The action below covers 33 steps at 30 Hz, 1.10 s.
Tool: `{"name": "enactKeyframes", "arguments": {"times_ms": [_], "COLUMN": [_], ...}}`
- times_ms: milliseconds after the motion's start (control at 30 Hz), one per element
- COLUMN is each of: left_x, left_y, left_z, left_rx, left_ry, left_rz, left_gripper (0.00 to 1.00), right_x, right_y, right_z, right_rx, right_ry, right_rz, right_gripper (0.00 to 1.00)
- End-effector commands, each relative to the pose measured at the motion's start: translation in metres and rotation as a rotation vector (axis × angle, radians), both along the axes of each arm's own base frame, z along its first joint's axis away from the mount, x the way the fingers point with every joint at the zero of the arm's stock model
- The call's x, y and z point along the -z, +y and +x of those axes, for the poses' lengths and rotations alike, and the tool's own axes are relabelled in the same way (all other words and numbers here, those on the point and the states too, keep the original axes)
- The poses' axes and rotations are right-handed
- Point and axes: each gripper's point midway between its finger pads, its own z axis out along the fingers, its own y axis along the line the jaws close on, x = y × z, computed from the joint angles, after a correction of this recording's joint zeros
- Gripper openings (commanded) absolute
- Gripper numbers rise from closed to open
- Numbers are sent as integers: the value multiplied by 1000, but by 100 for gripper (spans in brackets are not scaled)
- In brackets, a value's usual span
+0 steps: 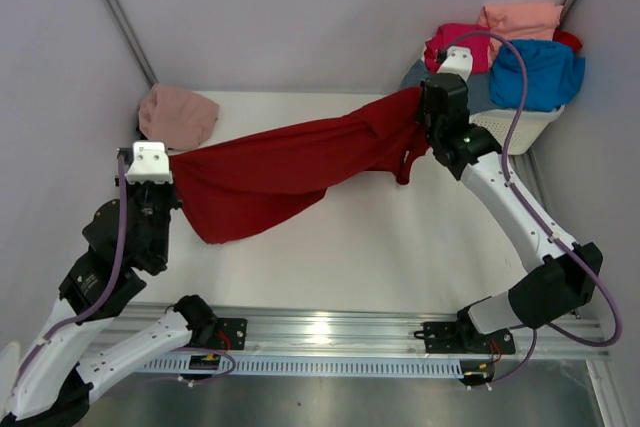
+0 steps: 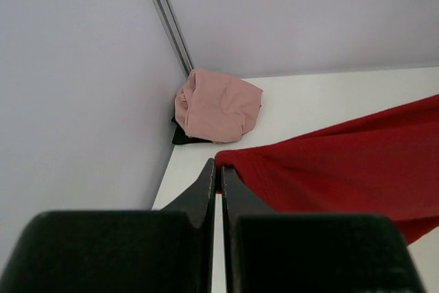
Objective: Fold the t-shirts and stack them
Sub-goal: Flatten out the tshirt
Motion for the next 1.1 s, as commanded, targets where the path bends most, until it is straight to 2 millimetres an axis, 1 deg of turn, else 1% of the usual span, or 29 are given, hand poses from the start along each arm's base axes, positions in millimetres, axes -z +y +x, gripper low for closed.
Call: {"name": "enactKeyframes", "arguments": {"times_ms": [0, 67, 100, 133, 167, 200, 233, 267, 300, 333, 367, 400, 433, 500, 533, 567, 600, 633, 667, 733, 800, 833, 900, 933, 967, 1033, 1067], "left_x": [-18, -22, -26, -29, -37, -42, -57, -63, -69, -83, -88, -93, -101, -110, -111, -119, -121, -126, -128, -134, -134, -133, -127, -122, -117, -106, -102], "left_y": [17, 18, 19, 20, 22, 20, 25, 27, 24, 29, 34, 37, 42, 55, 58, 66, 69, 69, 70, 71, 66, 59, 48, 42, 38, 28, 27], "left_z": [-7, -7, -9, -9, -12, -14, -21, -27, -30, -40, -48, -54, -62, -78, -83, -94, -98, -102, -104, -108, -105, -103, -94, -88, -83, -67, -62], "left_rx": [-61, -62, -64, -62, -56, -31, -15, 1, 47, 67, 83, 94, 109, 118, 131, 137, 143, 159, 165, 178, 192, 217, 239, 244, 241, 221, 202], "left_ry": [-59, -65, -74, -79, -98, -112, -148, -170, -187, -220, -246, -266, -293, -343, -350, -385, -396, -413, -425, -455, -461, -461, -441, -421, -401, -355, -340], "left_rz": [-24, -16, -17, -6, -17, -22, -53, -75, -84, -118, -137, -150, -166, -193, -188, -209, -209, -200, -194, -180, -172, -166, -158, -150, -144, -134, -139], "left_gripper": [1, 1, 1, 1, 1, 1, 1, 1, 1, 1, 1, 1, 1, 1, 1, 1, 1, 1, 1, 1, 1, 1, 1, 1, 1, 1, 1], "right_x": [-76, -86, -100, -108, -118, -124, -148, -160, -171, -195, -209, -221, -247, -271, -284, -303, -310, -319, -322, -323, -318, -314, -303, -294, -286, -264, -252], "right_y": [-19, -18, -18, -18, -18, -19, -22, -23, -22, -27, -27, -31, -42, -57, -65, -83, -90, -101, -106, -112, -114, -113, -108, -106, -101, -89, -82], "right_z": [-14, -18, -22, -25, -28, -32, -43, -51, -60, -81, -95, -111, -146, -185, -206, -245, -261, -284, -292, -304, -301, -297, -282, -272, -258, -232, -216], "right_rx": [35, 10, -4, -13, -25, -35, -41, -52, -80, -96, -123, -140, -157, -168, -177, -167, -165, -155, -149, -139, -125, -119, -117, -103, -102, -109, -113], "right_ry": [-208, -237, -272, -286, -305, -310, -357, -379, -401, -462, -499, -538, -625, -729, -788, -893, -936, -992, -1009, -1034, -1020, -1007, -958, -913, -872, -798, -755], "right_rz": [32, 31, 39, 37, 29, 22, 35, 35, 23, 45, 32, 9, 28, 45, 45, 72, 77, 89, 91, 93, 95, 97, 84, 84, 79, 54, 41], "right_gripper": [0, 0, 0, 0, 0, 0, 0, 0, 0, 0, 0, 0, 0, 0, 0, 0, 0, 0, 0, 0, 0, 0, 0, 0, 0, 0, 0]}}
